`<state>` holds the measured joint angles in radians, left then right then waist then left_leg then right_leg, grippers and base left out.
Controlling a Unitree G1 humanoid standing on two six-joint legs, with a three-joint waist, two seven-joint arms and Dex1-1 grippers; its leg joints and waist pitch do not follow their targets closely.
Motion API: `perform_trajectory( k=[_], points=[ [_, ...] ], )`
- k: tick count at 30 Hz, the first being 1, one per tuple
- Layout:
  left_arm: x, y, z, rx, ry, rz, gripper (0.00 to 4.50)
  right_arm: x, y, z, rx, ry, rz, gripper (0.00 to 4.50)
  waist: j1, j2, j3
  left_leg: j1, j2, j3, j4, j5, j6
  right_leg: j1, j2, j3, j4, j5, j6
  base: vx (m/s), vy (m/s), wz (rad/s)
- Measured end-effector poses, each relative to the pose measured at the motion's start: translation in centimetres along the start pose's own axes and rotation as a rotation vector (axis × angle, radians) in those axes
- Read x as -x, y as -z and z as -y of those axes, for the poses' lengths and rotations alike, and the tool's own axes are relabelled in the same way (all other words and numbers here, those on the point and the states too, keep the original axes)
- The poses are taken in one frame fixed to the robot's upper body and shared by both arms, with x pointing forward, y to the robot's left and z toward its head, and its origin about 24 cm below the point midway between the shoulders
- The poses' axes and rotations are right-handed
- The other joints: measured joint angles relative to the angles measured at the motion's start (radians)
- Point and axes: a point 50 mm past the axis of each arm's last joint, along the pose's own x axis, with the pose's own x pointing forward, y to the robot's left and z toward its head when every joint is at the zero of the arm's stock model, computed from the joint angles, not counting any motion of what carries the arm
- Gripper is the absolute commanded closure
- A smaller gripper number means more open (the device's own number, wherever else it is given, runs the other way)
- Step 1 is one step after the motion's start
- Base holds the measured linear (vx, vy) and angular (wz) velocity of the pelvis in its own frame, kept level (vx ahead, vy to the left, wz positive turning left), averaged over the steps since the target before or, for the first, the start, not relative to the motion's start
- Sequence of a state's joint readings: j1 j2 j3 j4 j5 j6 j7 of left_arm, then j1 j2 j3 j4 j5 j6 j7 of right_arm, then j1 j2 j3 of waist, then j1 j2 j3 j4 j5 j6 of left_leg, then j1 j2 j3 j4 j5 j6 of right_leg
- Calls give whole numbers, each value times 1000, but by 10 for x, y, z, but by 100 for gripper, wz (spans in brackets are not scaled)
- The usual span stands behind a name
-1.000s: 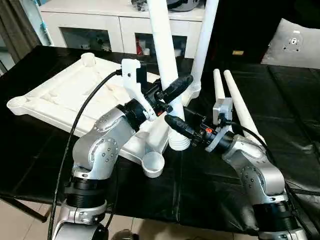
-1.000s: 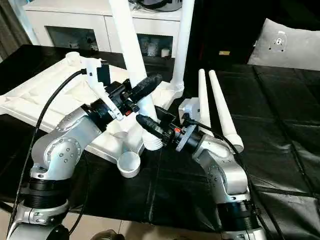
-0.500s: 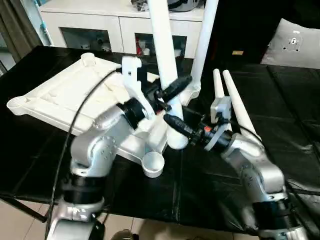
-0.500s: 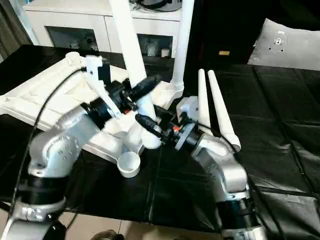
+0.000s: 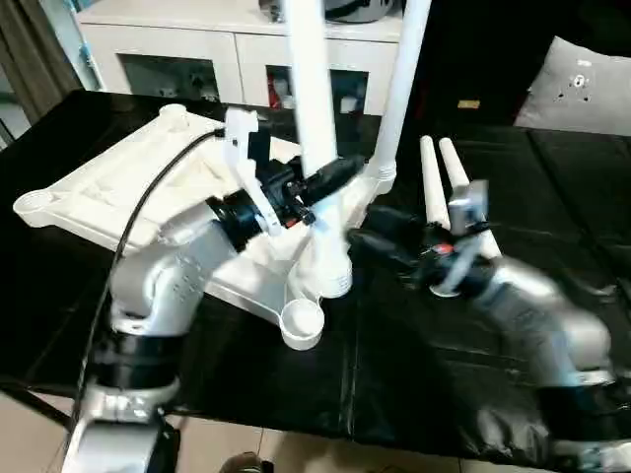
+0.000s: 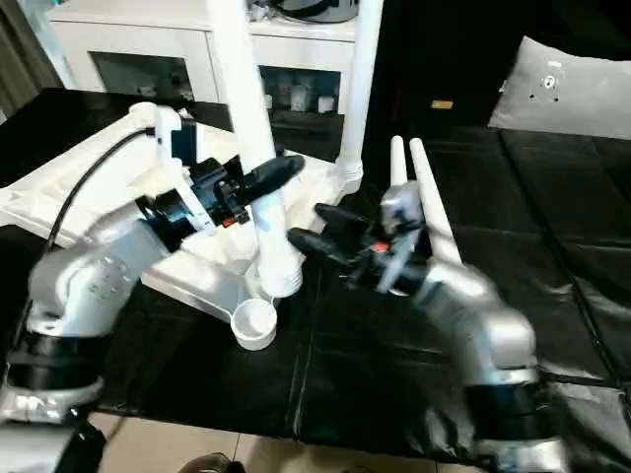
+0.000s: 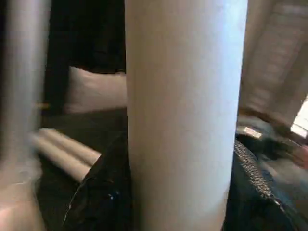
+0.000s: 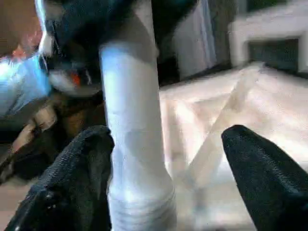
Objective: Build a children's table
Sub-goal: Pick table leg
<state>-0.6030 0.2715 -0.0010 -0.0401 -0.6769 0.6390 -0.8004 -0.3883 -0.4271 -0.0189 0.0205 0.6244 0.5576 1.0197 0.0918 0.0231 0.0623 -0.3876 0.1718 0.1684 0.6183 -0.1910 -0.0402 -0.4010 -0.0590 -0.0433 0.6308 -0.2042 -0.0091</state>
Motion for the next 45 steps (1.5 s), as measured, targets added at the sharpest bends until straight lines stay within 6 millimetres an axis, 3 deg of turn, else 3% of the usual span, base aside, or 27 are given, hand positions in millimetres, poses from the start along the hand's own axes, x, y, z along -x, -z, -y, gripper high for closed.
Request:
perform_trajectory(
  k=[3,9,10,16,31,45],
  points=[
    [-2,-1,7,3,135,-36,262,8,-9,-3,0,-84,-55,20,0,0,0,1,0,0,0,0,0,1,0,-1,0,0,0,0,0,0],
    [-14,-1,23,8,329,-78,262,1,0,-12,-52,-219,-114,20,0,0,0,1,0,0,0,0,0,1,0,0,0,1,-1,0,0,0],
    [-16,0,26,10,367,-89,262,0,2,-14,-66,-241,-120,47,-1,0,0,1,0,0,0,0,0,1,0,0,0,1,-1,0,0,0],
    [-25,1,39,3,495,-111,262,-9,1,-25,-105,-378,-155,97,1,-1,0,2,1,0,0,1,1,1,0,0,1,1,-2,0,0,0],
    [-27,2,42,-4,529,-112,262,-13,2,-30,-139,-461,-180,226,2,-4,0,1,1,1,0,2,1,1,0,0,1,1,-2,0,0,0],
    [-27,4,39,-14,491,-122,262,-9,3,-29,-151,-433,-184,241,9,-4,0,1,1,1,0,2,1,1,0,0,1,1,-2,0,0,0]
  ],
)
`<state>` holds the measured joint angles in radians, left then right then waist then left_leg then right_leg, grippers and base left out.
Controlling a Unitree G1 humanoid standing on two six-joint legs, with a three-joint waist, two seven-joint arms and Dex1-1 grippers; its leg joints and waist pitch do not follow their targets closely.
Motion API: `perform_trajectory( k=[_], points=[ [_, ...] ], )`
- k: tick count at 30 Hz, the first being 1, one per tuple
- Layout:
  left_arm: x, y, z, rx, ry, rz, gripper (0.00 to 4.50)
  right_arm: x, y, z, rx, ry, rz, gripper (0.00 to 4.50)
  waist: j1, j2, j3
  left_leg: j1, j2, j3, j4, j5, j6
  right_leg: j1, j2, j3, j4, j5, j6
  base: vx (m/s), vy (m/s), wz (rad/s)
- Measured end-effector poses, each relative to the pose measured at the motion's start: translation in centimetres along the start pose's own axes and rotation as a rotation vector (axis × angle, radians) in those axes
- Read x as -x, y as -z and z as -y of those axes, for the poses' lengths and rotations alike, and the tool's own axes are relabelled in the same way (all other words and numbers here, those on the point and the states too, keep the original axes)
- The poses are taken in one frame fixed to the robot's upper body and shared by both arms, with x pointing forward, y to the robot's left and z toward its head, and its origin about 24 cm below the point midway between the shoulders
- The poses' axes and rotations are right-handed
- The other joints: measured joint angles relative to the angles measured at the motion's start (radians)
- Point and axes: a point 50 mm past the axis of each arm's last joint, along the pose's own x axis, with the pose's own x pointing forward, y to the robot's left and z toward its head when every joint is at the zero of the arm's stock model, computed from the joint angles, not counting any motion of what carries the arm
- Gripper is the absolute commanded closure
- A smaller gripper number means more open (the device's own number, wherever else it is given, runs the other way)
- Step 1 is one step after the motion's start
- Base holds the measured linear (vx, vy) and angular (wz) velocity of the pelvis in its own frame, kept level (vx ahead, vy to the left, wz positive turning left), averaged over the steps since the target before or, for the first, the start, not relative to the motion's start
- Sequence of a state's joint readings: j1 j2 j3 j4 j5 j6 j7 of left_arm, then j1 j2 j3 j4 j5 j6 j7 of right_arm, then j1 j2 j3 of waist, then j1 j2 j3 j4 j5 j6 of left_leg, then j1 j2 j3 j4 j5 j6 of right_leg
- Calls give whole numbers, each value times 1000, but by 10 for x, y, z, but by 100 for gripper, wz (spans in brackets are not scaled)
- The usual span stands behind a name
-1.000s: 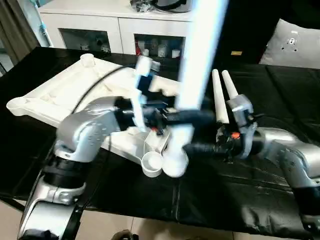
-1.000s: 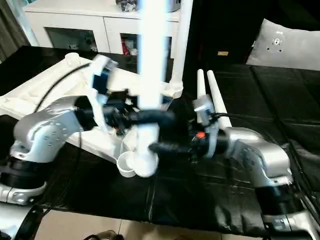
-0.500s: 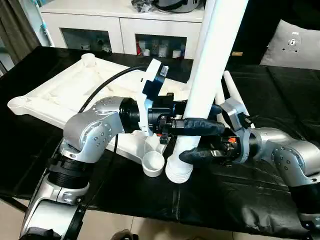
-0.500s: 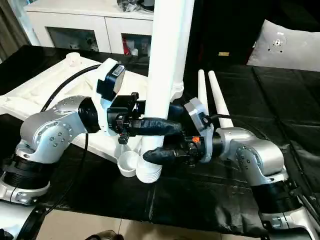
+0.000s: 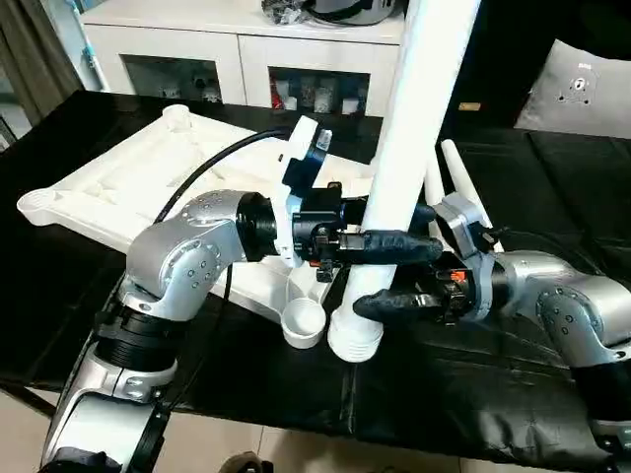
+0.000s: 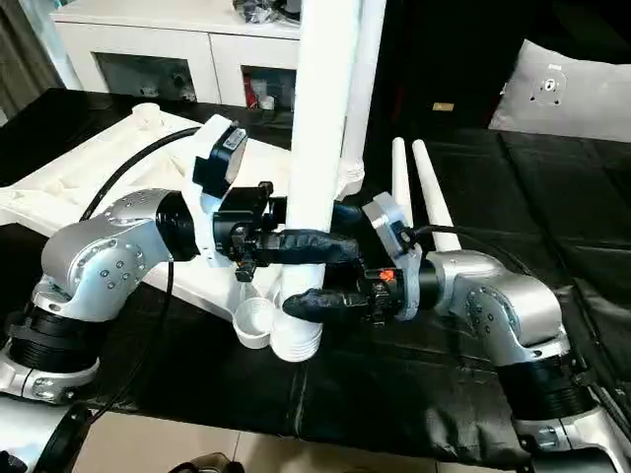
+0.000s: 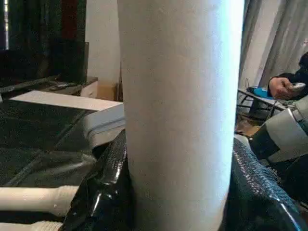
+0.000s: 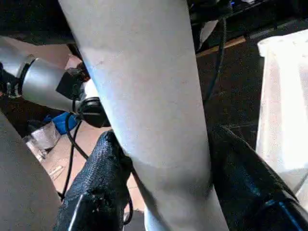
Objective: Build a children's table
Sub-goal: Pick table leg
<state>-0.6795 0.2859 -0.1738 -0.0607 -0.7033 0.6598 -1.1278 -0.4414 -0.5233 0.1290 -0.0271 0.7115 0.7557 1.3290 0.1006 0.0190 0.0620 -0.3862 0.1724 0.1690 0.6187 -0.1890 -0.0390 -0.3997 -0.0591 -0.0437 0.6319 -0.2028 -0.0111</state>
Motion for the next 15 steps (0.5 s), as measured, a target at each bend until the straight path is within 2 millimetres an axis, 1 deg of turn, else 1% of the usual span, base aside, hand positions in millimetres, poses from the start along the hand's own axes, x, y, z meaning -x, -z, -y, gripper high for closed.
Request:
perform_trajectory(
  k=[1,3,5,7,8,11,12,13,15],
  points=[
    [0,0,0,4,0,-1,262,0,0,0,-2,1,0,241,0,0,0,0,0,0,0,0,0,0,0,0,0,0,0,0,0,0],
    [0,1,0,16,2,-2,192,0,1,-1,-1,-2,0,243,1,0,0,0,0,0,0,0,0,0,0,0,0,0,0,0,0,0],
    [1,1,0,20,-9,-7,182,-2,2,-2,-5,-13,4,245,1,0,0,0,0,0,0,0,0,0,0,0,0,0,0,0,0,0],
    [2,1,0,22,-11,-11,158,-2,4,-3,-14,-13,5,253,2,0,0,0,0,0,0,0,0,0,0,0,0,0,0,0,0,0],
    [3,1,0,22,-12,-11,158,-2,4,-3,-15,-12,6,253,2,0,0,0,0,0,0,0,0,0,0,0,0,0,0,0,0,0],
    [4,3,1,27,-14,-11,128,-2,5,-2,-16,-5,6,255,2,0,0,0,0,0,0,0,-1,0,0,0,0,1,-1,0,0,0],
    [4,4,1,31,-16,-11,128,-2,5,-2,-17,-3,7,255,2,0,0,0,0,0,0,0,-1,0,0,0,0,1,-1,0,0,0],
    [5,6,2,38,-17,-12,111,-2,6,-2,-22,-2,9,256,2,0,0,0,0,0,0,0,-1,0,0,0,0,1,-1,0,0,0],
    [7,9,2,48,-30,-9,104,-3,10,-2,-23,9,15,256,2,1,0,0,0,0,0,0,-2,0,0,0,0,1,-1,0,0,0]
  ],
)
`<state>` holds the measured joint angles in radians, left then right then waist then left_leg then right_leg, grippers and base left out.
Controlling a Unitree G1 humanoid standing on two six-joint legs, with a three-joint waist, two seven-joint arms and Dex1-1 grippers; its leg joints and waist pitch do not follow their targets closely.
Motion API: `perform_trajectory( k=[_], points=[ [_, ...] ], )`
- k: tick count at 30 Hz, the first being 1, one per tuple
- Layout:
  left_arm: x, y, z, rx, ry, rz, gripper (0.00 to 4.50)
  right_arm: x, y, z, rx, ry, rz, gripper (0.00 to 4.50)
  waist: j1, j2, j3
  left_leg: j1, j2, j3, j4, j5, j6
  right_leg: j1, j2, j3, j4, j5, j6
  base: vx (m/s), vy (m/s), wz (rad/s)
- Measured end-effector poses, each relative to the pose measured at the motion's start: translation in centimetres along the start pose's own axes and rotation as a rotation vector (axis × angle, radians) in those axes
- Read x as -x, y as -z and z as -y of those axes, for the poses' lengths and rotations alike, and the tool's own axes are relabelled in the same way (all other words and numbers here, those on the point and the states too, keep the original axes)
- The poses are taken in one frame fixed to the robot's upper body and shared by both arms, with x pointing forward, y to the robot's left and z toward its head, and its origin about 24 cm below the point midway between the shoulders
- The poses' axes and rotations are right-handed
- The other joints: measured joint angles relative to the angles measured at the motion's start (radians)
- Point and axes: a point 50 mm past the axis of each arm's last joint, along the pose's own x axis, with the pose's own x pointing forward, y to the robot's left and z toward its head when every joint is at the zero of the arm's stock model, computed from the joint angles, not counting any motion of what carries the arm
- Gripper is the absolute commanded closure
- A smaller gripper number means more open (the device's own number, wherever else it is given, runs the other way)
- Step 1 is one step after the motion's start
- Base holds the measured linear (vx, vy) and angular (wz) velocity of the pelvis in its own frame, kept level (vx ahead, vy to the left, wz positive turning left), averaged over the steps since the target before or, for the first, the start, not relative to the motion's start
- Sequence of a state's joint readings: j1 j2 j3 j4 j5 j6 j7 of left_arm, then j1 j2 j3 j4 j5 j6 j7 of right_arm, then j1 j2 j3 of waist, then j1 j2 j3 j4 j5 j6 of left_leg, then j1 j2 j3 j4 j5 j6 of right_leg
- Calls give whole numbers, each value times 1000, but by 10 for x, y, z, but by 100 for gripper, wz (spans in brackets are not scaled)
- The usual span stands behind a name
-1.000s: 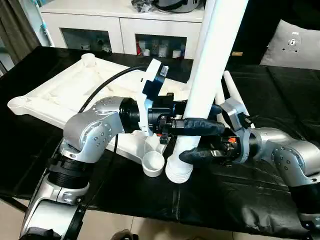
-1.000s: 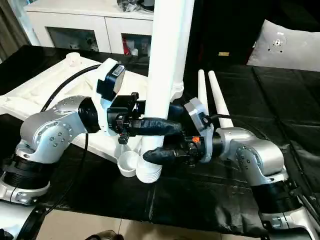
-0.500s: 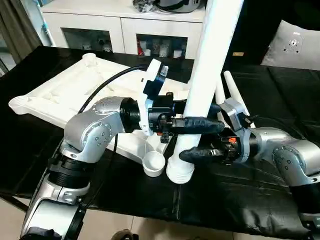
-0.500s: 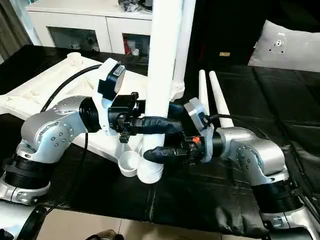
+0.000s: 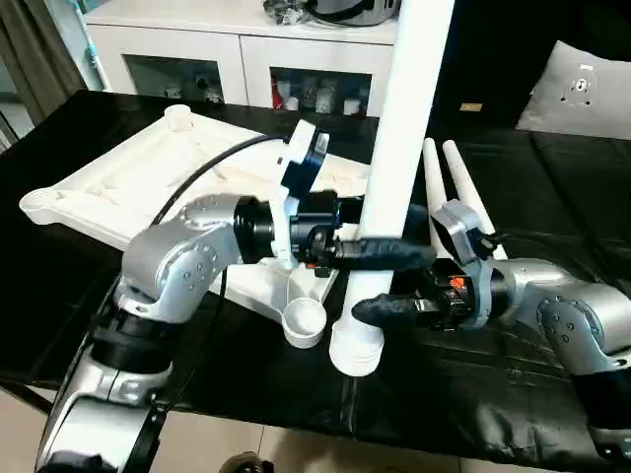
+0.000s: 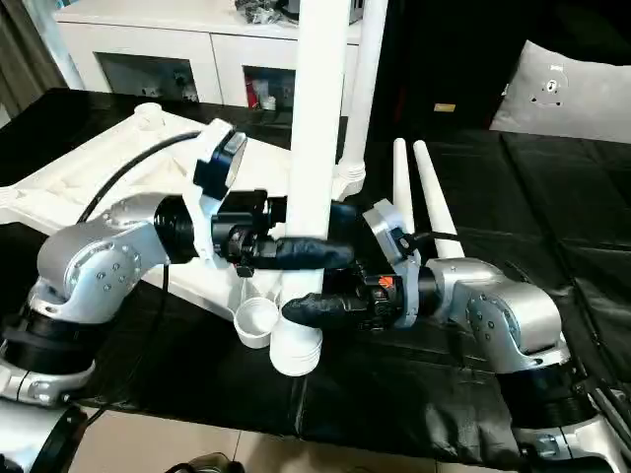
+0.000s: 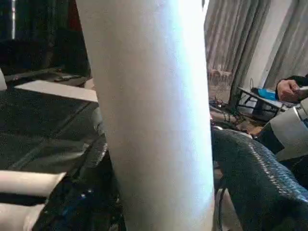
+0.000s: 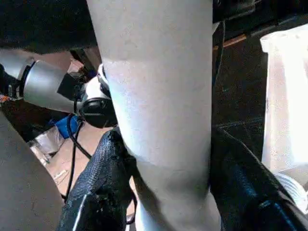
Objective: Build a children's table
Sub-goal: Pick table leg
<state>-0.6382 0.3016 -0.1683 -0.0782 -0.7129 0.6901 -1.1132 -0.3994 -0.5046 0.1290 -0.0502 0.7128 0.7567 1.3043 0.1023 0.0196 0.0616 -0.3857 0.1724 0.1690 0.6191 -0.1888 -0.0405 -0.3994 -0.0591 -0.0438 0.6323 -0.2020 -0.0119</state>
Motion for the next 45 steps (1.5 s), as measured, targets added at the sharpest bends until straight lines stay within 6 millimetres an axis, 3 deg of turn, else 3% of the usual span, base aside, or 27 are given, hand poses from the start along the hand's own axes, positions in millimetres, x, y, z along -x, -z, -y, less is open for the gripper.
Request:
perform_trajectory(
  k=[4,11,13,16,20,22,25,28,33,42,43,45],
  points=[
    [7,9,-2,14,-110,52,64,-9,-1,5,69,83,57,257,-3,1,0,0,0,0,0,0,-3,0,0,0,1,1,0,0,0,0],
    [15,9,-17,-105,-420,109,61,-18,-10,19,198,318,152,257,-7,1,0,0,1,0,0,3,-4,1,0,0,0,4,0,0,0,0],
    [16,7,-19,-154,-492,100,117,-20,-11,23,211,383,173,257,-12,1,0,0,1,0,0,3,-5,1,0,0,-1,5,1,0,0,0],
    [17,9,-22,-189,-584,97,131,-22,-9,29,224,458,191,257,-15,1,0,0,1,0,0,3,-5,1,0,0,-1,6,1,0,0,0],
    [14,12,-23,-212,-623,88,123,-23,-9,31,244,499,188,258,-15,1,0,0,1,0,0,3,-5,0,0,0,-1,6,1,0,0,0],
    [12,13,-23,-224,-641,82,170,-24,-8,33,252,516,185,259,-15,1,0,-1,1,0,0,3,-5,0,0,0,-1,6,1,0,0,0],
    [11,15,-23,-222,-654,88,179,-24,-8,34,263,536,181,259,-15,1,0,-1,1,0,0,3,-5,0,0,0,-1,6,1,0,0,0],
    [10,17,-23,-221,-663,93,225,-23,-8,34,264,541,180,259,-15,1,0,-1,1,0,0,3,-5,0,0,0,-1,6,1,0,0,0],
    [10,18,-23,-221,-670,90,253,-23,-6,36,266,546,181,259,-15,1,0,-1,1,0,0,3,-5,0,0,0,-1,6,1,0,0,0],
    [9,17,-25,-179,-702,120,261,-25,-7,37,267,572,192,260,-16,1,0,-1,1,0,0,3,-5,0,0,0,-1,6,1,0,0,0],
    [9,16,-26,-170,-706,125,261,-25,-8,37,265,575,200,205,-16,1,0,-1,1,0,0,3,-5,0,0,0,-1,6,1,0,0,0],
    [10,14,-28,-164,-729,130,261,-25,-10,37,258,579,217,191,-16,1,0,-1,1,0,0,3,-5,0,0,0,-1,6,1,0,0,0]
  ],
)
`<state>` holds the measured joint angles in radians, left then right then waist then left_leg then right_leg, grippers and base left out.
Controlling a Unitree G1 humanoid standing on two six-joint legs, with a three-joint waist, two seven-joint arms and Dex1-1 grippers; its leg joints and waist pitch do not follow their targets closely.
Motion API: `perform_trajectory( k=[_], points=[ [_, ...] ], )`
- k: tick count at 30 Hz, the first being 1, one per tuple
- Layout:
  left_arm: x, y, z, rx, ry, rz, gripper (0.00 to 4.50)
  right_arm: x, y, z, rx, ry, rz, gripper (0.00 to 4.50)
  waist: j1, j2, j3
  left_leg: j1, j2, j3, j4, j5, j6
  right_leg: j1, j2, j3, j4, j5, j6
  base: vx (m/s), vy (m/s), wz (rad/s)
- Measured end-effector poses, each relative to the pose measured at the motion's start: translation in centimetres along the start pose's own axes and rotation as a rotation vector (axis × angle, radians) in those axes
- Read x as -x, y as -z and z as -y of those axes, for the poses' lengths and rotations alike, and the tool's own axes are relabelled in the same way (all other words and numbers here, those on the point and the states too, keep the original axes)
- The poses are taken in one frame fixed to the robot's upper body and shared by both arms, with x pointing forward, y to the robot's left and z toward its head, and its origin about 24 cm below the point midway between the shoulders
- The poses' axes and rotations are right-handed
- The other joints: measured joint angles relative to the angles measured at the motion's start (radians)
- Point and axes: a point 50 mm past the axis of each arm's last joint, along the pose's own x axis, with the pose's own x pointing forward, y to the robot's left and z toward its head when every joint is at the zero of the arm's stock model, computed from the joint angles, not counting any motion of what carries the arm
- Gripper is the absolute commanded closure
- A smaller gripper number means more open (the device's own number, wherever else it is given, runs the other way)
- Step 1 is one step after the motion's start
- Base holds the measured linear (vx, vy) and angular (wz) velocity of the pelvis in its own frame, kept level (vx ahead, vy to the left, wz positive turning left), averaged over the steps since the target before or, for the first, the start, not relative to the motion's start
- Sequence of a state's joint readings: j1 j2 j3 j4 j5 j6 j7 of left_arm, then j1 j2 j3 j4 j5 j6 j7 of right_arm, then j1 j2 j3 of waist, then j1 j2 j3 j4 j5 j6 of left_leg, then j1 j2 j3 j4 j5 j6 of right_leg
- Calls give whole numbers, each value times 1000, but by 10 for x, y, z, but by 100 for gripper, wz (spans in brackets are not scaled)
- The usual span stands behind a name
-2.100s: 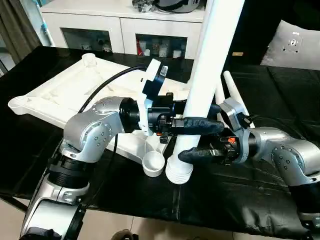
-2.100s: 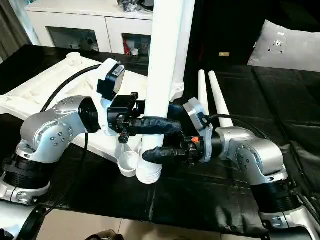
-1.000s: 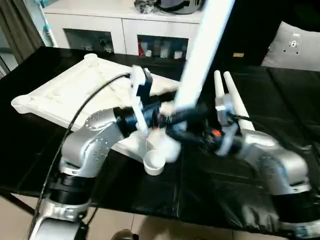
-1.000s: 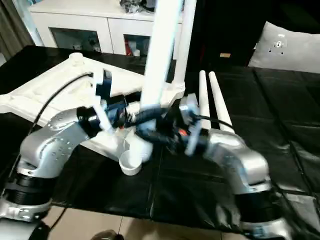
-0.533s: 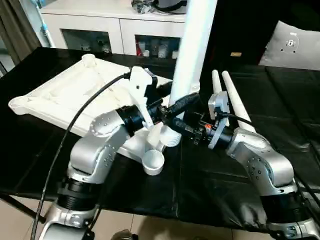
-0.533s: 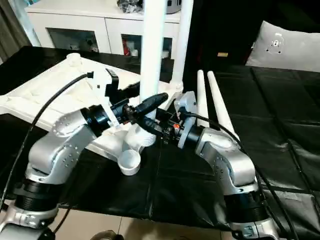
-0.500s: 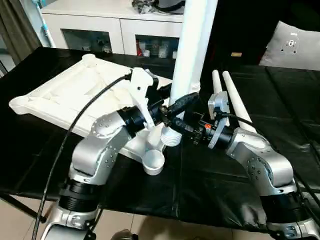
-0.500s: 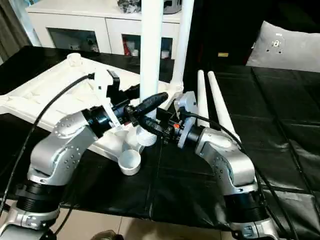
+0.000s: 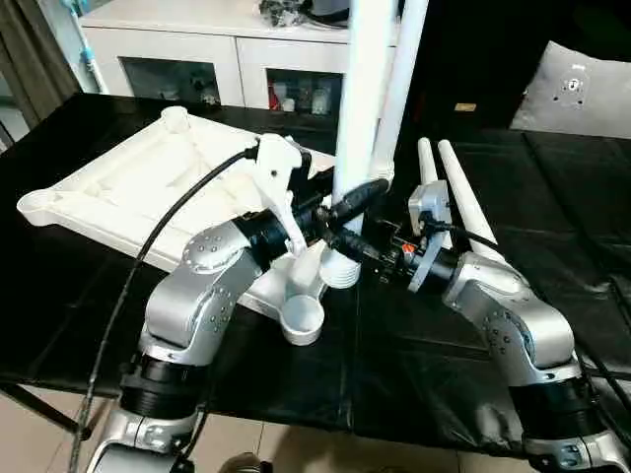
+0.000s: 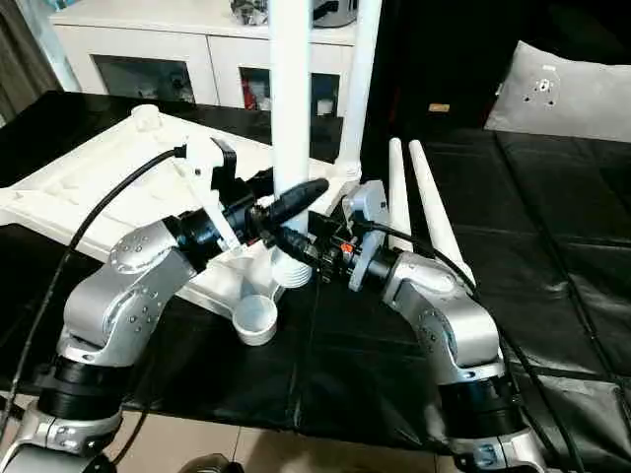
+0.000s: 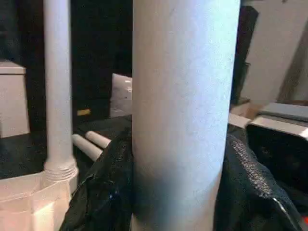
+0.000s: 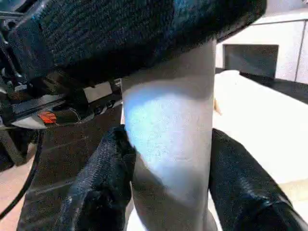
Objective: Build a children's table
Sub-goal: Pick table leg
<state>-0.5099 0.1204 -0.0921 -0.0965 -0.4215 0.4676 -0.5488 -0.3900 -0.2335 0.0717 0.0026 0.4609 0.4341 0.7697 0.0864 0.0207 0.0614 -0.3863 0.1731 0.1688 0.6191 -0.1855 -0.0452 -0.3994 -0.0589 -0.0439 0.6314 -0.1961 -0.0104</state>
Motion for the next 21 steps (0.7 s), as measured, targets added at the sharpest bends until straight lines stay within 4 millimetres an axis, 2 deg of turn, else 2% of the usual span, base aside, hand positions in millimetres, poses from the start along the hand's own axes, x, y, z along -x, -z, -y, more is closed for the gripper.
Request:
perform_trajectory(
  k=[6,10,12,13,21],
  points=[
    [1,1,-13,77,-77,-20,262,6,-5,5,-62,16,31,140,0,0,0,0,0,0,0,0,0,0,0,0,0,0,0,0,0,0],
    [2,-6,-18,99,-87,1,262,14,-11,12,-91,28,30,100,1,0,0,0,0,0,0,0,0,0,0,0,-1,0,0,0,0,0],
    [1,-6,-17,94,-75,-1,262,17,-11,13,-87,22,-2,89,1,0,0,-1,0,0,0,0,0,0,0,0,-1,0,0,0,0,0],
    [1,-6,-16,84,-53,-12,262,19,-10,12,-85,11,-32,68,1,0,0,-1,0,0,0,0,0,0,0,0,-1,0,0,0,0,0],
    [-6,-4,4,40,97,-45,262,11,-5,6,-104,-32,-102,62,-1,0,0,0,0,0,0,0,0,0,0,0,-1,0,0,0,0,0]
  ],
)
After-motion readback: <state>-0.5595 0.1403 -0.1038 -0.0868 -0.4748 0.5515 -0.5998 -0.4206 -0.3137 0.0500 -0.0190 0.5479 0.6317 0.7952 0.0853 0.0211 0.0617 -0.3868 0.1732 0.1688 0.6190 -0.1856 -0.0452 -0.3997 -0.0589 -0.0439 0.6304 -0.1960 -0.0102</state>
